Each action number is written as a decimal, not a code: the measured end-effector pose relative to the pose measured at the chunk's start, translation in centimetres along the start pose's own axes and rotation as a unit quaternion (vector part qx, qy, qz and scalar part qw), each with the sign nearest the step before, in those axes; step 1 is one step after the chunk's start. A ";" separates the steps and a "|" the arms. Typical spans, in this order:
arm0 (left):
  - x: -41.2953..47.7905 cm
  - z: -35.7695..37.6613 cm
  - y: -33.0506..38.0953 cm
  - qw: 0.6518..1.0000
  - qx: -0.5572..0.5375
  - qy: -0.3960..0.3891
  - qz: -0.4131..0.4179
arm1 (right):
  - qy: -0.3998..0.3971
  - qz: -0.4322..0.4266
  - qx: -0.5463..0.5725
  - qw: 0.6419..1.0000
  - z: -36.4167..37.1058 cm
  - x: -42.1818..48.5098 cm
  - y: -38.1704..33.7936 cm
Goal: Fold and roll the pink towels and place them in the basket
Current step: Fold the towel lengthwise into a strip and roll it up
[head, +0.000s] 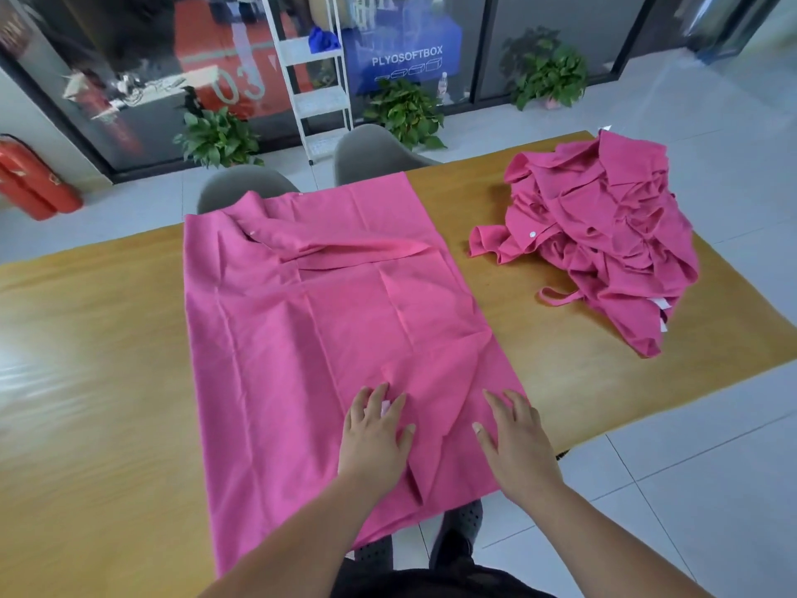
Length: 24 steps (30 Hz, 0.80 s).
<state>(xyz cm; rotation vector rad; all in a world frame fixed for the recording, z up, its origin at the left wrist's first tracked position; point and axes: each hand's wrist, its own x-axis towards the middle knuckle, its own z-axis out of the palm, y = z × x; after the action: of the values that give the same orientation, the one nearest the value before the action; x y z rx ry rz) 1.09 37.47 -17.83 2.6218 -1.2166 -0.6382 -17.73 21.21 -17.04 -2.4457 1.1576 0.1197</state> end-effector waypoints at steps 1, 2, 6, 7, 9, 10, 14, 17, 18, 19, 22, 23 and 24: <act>0.0 0.0 -0.3 1.000 -0.002 -0.002 0.005 | 0.003 0.001 -0.004 1.000 0.3 -0.7 -0.3; 0.1 0.0 -0.6 1.000 -0.005 -0.001 0.009 | 0.004 0.005 -0.005 1.000 0.4 -1.3 -0.6; 0.4 -0.4 -0.5 0.999 -0.037 0.021 0.025 | 0.020 0.037 0.044 0.998 0.6 -3.1 -1.2; 0.2 -0.5 0.0 0.997 -0.055 0.029 0.036 | 0.030 0.043 0.075 0.996 0.5 -3.4 -1.1; -0.8 -0.8 1.8 0.992 -0.096 0.034 0.079 | 0.062 0.052 0.165 0.983 -0.2 -4.0 -1.0; -1.6 -0.8 3.1 0.987 -0.111 0.032 0.112 | 0.077 0.066 0.219 0.970 -0.5 -4.3 -0.9; -4.6 0.2 9.3 0.955 -0.155 -0.036 0.249 | 0.100 0.135 0.374 0.912 -2.5 -4.6 0.6; -5.4 2.2 12.5 0.941 -0.160 -0.090 0.283 | 0.057 0.131 0.427 0.893 -4.0 -4.7 2.5; -5.6 2.8 13.0 0.943 -0.166 -0.100 0.269 | 0.032 0.122 0.424 0.897 -4.4 -4.8 3.1; -6.0 3.4 13.4 0.947 -0.171 -0.098 0.255 | 0.010 0.112 0.408 0.906 -4.7 -4.7 3.9; -7.3 4.6 13.2 0.968 -0.135 -0.043 0.207 | -0.028 0.106 0.348 0.931 -4.6 -4.2 6.4; -7.6 5.0 12.6 0.977 -0.107 -0.023 0.183 | -0.037 0.107 0.344 0.932 -4.3 -3.9 7.1; -8.0 5.3 11.8 0.984 -0.079 -0.002 0.158 | -0.046 0.107 0.346 0.931 -4.1 -3.6 7.6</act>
<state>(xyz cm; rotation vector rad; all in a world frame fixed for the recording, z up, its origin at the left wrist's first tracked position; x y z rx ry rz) -13.97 35.94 -16.16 2.2340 -1.4751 -0.6502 -26.23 17.82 -14.99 -1.6778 1.1708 -0.0969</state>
